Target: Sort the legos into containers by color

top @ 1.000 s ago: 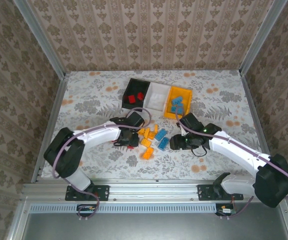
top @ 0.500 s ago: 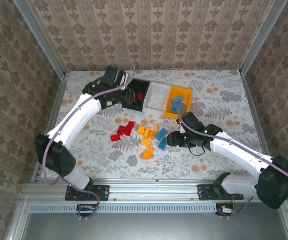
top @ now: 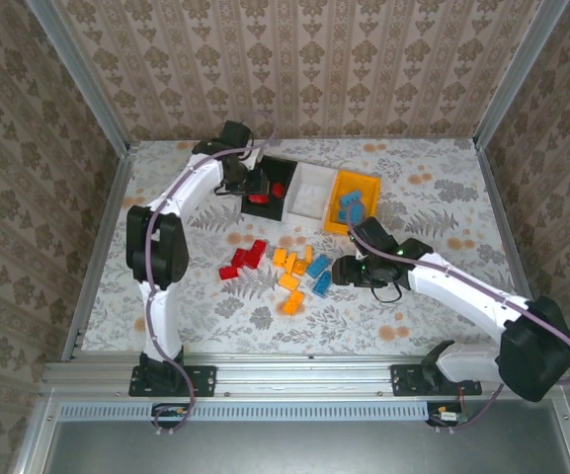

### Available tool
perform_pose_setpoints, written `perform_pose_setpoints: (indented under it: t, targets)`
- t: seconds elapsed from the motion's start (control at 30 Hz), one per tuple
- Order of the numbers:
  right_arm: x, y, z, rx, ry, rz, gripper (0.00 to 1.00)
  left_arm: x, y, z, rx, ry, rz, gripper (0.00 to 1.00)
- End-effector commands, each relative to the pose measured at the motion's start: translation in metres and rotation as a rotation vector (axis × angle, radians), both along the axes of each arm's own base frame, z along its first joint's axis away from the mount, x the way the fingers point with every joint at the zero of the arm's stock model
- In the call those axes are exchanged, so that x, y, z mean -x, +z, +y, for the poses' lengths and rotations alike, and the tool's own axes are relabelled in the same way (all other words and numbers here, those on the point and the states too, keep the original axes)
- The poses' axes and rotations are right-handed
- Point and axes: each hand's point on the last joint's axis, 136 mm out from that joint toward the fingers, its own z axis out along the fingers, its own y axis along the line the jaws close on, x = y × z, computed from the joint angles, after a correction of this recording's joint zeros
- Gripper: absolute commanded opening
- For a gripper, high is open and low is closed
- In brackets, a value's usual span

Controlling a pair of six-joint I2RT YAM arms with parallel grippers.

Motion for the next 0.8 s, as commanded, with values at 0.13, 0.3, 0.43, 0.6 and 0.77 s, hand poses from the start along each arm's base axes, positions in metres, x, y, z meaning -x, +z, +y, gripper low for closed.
perform_pose_setpoints:
  t: [0.13, 0.3, 0.43, 0.6, 0.77]
  targets:
    - [-0.014, -0.009, 0.007, 0.006, -0.031, 0.018, 0.65, -0.02, -0.018, -0.013, 0.029, -0.064, 0.02, 0.28]
    - [-0.017, -0.007, 0.005, 0.028, -0.029, 0.017, 0.68, -0.034, -0.03, -0.016, 0.017, -0.067, 0.042, 0.34]
    - [-0.017, -0.006, 0.007, 0.016, -0.032, 0.02, 0.69, -0.038, -0.027, -0.015, 0.02, -0.061, 0.039, 0.45]
    - [-0.017, -0.013, 0.009, 0.018, -0.035, 0.043, 0.69, -0.034, -0.004, -0.012, 0.038, -0.058, 0.001, 0.55]
    - [-0.02, -0.005, 0.007, 0.023, -0.047, 0.023, 0.69, -0.006, 0.024, -0.005, 0.057, -0.052, -0.028, 0.61]
